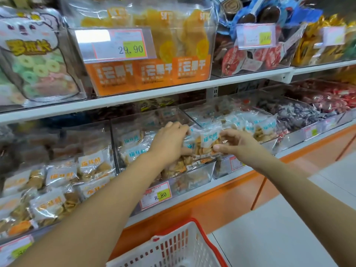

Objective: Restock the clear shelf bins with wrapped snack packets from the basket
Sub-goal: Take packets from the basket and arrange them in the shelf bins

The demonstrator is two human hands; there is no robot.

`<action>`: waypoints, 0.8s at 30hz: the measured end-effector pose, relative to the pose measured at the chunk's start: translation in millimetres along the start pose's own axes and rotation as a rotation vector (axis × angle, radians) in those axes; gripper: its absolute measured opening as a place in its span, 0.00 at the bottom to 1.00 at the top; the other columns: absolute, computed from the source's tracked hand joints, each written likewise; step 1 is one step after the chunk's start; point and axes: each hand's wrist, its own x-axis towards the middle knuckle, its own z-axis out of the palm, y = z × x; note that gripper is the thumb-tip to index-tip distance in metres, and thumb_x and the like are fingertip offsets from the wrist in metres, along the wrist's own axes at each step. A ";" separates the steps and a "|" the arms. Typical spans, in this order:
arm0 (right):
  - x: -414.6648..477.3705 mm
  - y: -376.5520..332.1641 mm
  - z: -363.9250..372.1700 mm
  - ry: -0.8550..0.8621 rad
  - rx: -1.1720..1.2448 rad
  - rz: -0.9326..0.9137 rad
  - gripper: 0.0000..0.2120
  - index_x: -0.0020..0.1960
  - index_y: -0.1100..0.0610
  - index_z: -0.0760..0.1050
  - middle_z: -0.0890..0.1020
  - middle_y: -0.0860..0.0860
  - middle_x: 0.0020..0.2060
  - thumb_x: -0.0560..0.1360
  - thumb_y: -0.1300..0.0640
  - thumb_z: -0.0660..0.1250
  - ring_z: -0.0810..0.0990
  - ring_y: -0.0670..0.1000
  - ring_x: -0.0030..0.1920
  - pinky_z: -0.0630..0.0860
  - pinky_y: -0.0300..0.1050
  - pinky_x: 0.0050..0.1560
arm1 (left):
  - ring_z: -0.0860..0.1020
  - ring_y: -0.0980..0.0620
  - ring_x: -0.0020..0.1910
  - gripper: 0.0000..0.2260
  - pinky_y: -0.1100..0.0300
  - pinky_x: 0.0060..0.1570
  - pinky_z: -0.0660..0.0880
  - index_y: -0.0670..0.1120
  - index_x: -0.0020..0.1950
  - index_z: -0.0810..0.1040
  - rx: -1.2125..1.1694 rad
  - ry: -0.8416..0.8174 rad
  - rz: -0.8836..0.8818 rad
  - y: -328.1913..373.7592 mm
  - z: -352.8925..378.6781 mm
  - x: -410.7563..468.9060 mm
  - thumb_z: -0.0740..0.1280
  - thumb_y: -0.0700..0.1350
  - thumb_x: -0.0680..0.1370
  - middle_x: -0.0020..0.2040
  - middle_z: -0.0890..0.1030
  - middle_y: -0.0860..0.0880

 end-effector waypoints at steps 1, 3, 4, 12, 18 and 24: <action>0.8 1.3 -0.7 -0.006 -0.040 -0.012 0.09 0.48 0.52 0.75 0.79 0.52 0.40 0.71 0.60 0.73 0.78 0.49 0.40 0.78 0.42 0.46 | 0.68 0.48 0.61 0.25 0.55 0.56 0.67 0.48 0.64 0.71 -0.025 -0.015 0.006 -1.2 -0.3 0.4 0.72 0.57 0.72 0.62 0.73 0.48; 1.2 4.5 -0.6 -0.031 -0.145 -0.055 0.09 0.42 0.52 0.74 0.77 0.50 0.36 0.71 0.58 0.74 0.75 0.46 0.36 0.74 0.40 0.40 | 0.68 0.48 0.61 0.25 0.54 0.57 0.69 0.49 0.63 0.72 -0.101 -0.057 0.012 -3.9 -2.9 1.3 0.73 0.56 0.71 0.61 0.74 0.48; 0.7 5.3 0.6 -0.038 -0.201 -0.079 0.10 0.40 0.52 0.73 0.75 0.47 0.33 0.71 0.57 0.75 0.73 0.43 0.34 0.71 0.35 0.37 | 0.69 0.48 0.62 0.24 0.54 0.58 0.69 0.49 0.63 0.73 -0.139 -0.074 0.014 -5.7 -5.7 1.5 0.73 0.56 0.71 0.61 0.74 0.49; -4.4 -9.7 16.4 -0.078 -0.206 -0.153 0.13 0.43 0.62 0.73 0.74 0.49 0.33 0.70 0.56 0.75 0.71 0.44 0.33 0.69 0.33 0.34 | 0.72 0.56 0.51 0.19 0.61 0.49 0.69 0.52 0.54 0.75 -0.178 0.111 -0.068 -21.9 -36.1 -53.2 0.71 0.61 0.70 0.51 0.74 0.56; -4.8 -16.0 65.8 -0.037 -0.417 -0.267 0.13 0.39 0.49 0.69 0.76 0.48 0.35 0.71 0.53 0.74 0.75 0.47 0.37 0.70 0.41 0.38 | 0.73 0.54 0.49 0.19 0.60 0.43 0.66 0.52 0.55 0.75 0.056 -0.042 -0.117 -46.2 -25.5 -96.7 0.69 0.62 0.71 0.51 0.78 0.54; 1.7 -28.3 78.1 -0.068 -0.598 -0.280 0.13 0.42 0.53 0.70 0.71 0.46 0.36 0.71 0.52 0.74 0.69 0.44 0.35 0.62 0.33 0.32 | 0.74 0.62 0.53 0.28 0.73 0.47 0.68 0.56 0.63 0.73 -0.395 -0.170 -0.160 -46.7 -45.9 -88.0 0.77 0.56 0.66 0.54 0.76 0.61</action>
